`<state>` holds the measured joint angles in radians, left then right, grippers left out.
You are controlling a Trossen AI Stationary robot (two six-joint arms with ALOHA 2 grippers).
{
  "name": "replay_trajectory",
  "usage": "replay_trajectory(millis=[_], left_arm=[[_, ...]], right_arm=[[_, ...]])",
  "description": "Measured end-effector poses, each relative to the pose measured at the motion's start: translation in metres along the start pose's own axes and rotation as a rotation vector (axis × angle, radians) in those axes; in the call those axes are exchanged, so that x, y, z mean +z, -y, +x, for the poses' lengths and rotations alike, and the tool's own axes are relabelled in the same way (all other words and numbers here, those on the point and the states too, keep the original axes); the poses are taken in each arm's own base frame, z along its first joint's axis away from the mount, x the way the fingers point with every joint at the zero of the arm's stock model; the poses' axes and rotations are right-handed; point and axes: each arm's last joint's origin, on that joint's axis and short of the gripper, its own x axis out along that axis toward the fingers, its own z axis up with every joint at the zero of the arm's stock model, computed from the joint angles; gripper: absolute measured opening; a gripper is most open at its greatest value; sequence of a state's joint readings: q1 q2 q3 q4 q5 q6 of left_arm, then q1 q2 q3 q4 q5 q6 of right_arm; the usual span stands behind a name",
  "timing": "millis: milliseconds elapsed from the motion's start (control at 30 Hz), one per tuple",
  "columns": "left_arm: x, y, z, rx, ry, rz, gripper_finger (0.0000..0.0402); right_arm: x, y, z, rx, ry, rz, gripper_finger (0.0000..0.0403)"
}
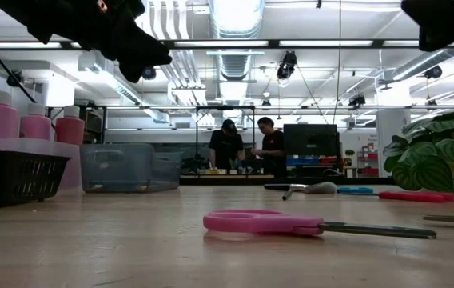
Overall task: Pick & Place Paint Supplies
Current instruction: Put the black brush into the black bin
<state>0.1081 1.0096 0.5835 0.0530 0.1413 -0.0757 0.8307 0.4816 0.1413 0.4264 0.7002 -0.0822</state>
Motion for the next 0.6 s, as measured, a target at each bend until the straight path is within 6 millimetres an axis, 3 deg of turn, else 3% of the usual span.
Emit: replay_trajectory(millis=[133,300,600], left_arm=[[0.000,0.000,0.000,0.000,0.000,0.000,0.0097],[0.000,0.000,0.000,0.000,0.000,0.067,0.0097],[0.000,0.000,0.000,0.000,-0.003,0.105,0.0097]], right_arm=[[0.011,0.002,0.000,-0.015,0.094,0.051,0.0341],[0.019,0.004,-0.001,-0.014,0.164,0.309,0.0341],[0.032,0.013,-0.001,-0.136,0.284,0.263,0.0341]])
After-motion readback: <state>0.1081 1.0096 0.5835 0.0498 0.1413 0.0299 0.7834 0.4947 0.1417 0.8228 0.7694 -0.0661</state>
